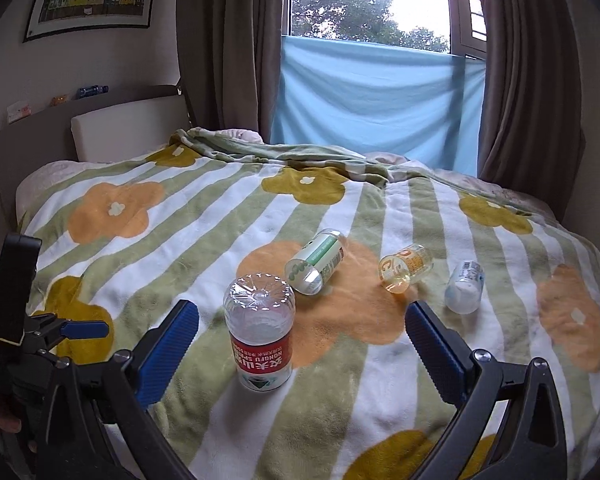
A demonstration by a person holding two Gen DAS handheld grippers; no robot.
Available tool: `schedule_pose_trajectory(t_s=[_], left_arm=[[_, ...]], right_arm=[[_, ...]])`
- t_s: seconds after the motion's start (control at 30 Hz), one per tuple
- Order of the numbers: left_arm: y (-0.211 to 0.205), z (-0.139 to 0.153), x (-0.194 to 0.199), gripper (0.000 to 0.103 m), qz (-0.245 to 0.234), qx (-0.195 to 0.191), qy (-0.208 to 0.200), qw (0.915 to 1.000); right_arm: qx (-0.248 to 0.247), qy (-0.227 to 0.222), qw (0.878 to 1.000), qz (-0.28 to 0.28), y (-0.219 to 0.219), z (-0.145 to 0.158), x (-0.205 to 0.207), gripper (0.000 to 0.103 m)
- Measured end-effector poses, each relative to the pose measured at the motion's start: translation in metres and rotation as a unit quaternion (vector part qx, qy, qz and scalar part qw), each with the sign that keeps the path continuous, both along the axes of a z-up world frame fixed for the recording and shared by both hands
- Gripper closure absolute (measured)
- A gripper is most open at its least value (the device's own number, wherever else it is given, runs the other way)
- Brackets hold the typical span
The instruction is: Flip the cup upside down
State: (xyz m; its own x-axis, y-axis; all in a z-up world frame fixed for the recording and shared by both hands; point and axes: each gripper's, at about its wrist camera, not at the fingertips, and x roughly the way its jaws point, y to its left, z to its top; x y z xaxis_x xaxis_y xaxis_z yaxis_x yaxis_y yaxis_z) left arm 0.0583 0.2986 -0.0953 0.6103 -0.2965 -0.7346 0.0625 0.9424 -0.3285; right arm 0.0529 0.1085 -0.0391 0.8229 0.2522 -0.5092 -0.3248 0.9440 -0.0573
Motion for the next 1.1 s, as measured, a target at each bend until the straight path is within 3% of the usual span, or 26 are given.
schedule_pose_trajectory(t_s=[0.07, 0.13, 0.27, 0.37, 0.7, 1.1], left_arm=[[-0.003, 0.030, -0.008, 0.000, 0.005, 0.002, -0.039, 0.9992], [-0.010, 0.062, -0.017, 0.000, 0.015, 0.030, -0.083, 0.9960], [-0.028, 0.114, -0.039, 0.000, 0.014, 0.102, -0.171, 0.9798], [-0.041, 0.138, -0.055, 0.000, 0.023, 0.144, -0.208, 0.9674], [-0.054, 0.151, -0.085, 0.000, 0.056, 0.148, -0.255, 0.9539], [-0.057, 0.158, -0.081, 0.000, 0.050, 0.127, -0.258, 0.9564]], right_arm=[[-0.014, -0.008, 1.000, -0.025, -0.008, 0.019, -0.015, 0.000], [-0.013, -0.018, 0.999, -0.050, -0.020, 0.038, -0.028, 0.000], [0.005, -0.039, 0.995, -0.087, -0.042, 0.068, -0.051, 0.000], [0.001, -0.056, 0.992, -0.113, -0.053, 0.083, -0.064, 0.000], [0.022, -0.062, 0.988, -0.142, -0.073, 0.087, -0.081, 0.000], [0.029, -0.074, 0.984, -0.156, -0.081, 0.089, -0.081, 0.000]])
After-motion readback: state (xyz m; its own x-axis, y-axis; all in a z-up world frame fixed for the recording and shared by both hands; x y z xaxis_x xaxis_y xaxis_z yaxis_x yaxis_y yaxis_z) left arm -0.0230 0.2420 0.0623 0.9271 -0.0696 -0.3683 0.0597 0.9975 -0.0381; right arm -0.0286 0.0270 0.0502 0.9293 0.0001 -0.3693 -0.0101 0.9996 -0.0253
